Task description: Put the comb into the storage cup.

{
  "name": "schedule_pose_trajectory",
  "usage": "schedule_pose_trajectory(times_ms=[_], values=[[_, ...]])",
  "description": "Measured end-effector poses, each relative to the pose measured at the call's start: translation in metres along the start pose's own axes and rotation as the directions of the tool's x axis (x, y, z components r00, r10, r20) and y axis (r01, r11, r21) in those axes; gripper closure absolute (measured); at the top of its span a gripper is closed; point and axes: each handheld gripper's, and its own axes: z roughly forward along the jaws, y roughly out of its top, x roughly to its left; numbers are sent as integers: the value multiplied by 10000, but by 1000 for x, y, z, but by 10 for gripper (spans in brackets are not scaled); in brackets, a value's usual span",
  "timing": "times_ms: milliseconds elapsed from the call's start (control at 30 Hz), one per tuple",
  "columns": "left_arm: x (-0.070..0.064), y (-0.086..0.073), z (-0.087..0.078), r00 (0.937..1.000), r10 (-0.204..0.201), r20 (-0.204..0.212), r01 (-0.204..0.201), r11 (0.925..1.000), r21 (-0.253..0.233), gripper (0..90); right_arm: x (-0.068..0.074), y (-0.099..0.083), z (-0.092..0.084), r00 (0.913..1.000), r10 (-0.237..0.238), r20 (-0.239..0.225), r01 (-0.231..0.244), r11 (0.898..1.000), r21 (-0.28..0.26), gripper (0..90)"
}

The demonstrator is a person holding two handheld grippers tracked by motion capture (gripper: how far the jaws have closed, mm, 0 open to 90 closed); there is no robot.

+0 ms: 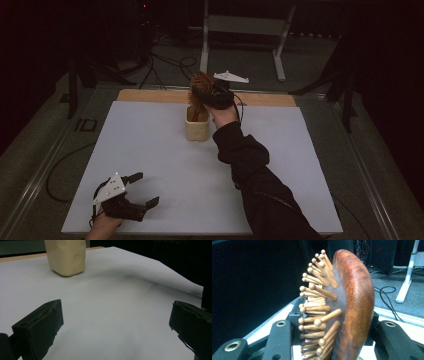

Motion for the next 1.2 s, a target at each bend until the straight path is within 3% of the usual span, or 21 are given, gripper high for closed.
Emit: schedule_pose_trajectory(times_ms=[633, 1200], values=[[0, 0, 1, 10000, 21, 45, -21, 10000, 45, 0, -8, -17, 4, 9994, 347, 27, -348, 9991, 251, 512], [2, 0, 1, 10000, -36, 40, 36, 10000, 5, 0, -20, -20, 1, 9982, 588, 143, -592, 9978, 302, 484]])
